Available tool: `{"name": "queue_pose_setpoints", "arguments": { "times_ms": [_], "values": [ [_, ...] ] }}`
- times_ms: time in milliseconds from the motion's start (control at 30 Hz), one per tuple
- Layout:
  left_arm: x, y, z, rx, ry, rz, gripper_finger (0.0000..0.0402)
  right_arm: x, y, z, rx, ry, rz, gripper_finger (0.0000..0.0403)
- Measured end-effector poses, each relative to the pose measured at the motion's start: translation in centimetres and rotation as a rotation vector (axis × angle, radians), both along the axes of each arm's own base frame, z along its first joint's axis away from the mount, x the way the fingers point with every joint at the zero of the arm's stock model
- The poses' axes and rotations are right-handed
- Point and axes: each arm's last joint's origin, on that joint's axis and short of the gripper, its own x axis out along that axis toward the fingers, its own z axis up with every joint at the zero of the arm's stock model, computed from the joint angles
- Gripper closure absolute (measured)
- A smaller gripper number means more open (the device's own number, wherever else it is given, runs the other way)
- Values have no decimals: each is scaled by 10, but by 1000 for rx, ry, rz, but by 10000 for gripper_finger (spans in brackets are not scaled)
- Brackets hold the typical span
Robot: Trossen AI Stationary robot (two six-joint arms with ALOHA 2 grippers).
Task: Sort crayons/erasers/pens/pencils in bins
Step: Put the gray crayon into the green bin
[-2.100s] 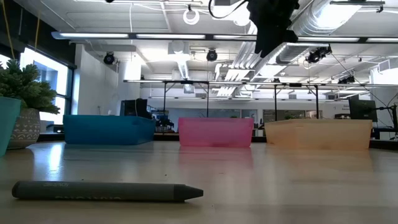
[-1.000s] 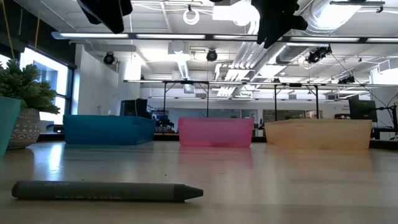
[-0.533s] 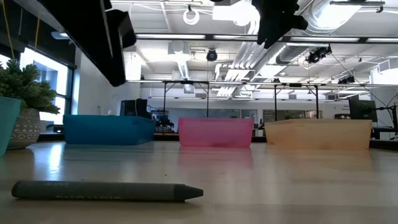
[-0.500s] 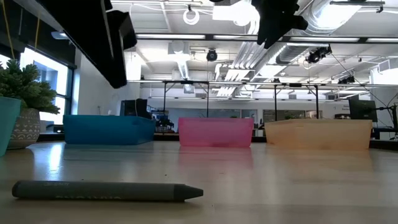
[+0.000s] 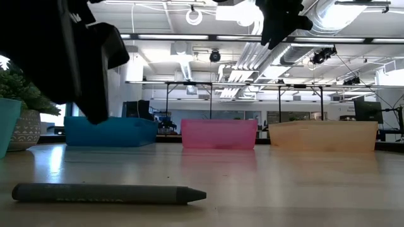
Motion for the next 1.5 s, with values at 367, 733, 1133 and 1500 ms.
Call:
{"name": "queue_pose_setpoints", "arguments": {
  "times_ms": [367, 733, 1133, 1500],
  "values": [
    [5, -6, -31, 41, 36, 0, 216, 2, 0, -2, 3, 8, -3, 286],
    [2, -12, -52, 120, 63, 29, 221, 0, 0, -3, 5, 27, -3, 286],
    [0, -10, -55, 240, 82, -93, 308, -1, 0, -3, 6, 33, -3, 286],
    [1, -11, -55, 265, 68, -187, 379, -1, 0, -3, 6, 33, -3, 286]
  ]
}}
